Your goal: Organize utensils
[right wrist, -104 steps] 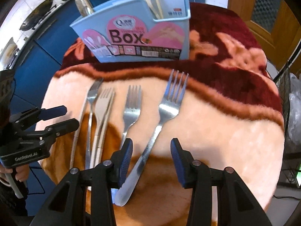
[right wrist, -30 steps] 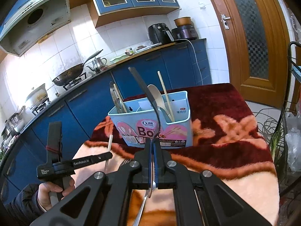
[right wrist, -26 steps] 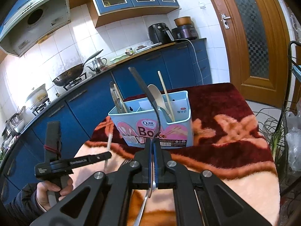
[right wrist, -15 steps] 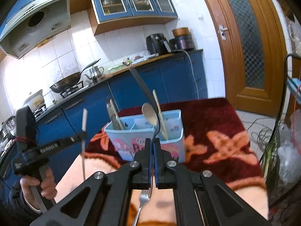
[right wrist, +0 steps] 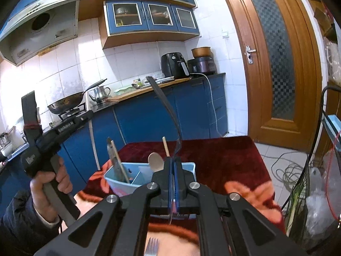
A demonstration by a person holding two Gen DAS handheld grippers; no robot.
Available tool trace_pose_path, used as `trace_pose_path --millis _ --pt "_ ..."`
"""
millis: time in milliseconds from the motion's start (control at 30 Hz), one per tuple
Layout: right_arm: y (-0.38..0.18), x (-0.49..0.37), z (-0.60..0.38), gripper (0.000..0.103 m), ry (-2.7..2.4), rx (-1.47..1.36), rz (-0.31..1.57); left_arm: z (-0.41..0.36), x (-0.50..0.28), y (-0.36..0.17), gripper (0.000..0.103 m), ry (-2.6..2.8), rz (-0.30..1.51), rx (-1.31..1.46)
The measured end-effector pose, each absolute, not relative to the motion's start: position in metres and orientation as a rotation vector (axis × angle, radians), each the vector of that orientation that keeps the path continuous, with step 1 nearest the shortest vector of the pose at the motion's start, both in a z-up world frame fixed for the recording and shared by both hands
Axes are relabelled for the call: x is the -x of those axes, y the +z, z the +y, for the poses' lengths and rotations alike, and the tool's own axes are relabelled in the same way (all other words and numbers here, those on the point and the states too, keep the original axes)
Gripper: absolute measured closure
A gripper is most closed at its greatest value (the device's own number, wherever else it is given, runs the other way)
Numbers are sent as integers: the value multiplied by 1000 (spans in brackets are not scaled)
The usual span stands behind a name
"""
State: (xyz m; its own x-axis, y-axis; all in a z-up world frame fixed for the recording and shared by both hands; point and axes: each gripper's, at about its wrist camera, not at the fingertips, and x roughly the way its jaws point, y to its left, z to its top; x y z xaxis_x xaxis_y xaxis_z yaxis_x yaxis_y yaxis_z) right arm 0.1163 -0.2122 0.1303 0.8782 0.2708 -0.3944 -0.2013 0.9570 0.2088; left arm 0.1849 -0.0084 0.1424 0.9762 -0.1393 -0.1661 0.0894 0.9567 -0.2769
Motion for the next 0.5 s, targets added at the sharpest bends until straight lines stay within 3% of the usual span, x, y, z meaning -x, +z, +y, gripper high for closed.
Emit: trace_pose_path --millis 500 --pt "121 -168 -204 99 170 -106 406 -1 -192 84 96 -117 246 269"
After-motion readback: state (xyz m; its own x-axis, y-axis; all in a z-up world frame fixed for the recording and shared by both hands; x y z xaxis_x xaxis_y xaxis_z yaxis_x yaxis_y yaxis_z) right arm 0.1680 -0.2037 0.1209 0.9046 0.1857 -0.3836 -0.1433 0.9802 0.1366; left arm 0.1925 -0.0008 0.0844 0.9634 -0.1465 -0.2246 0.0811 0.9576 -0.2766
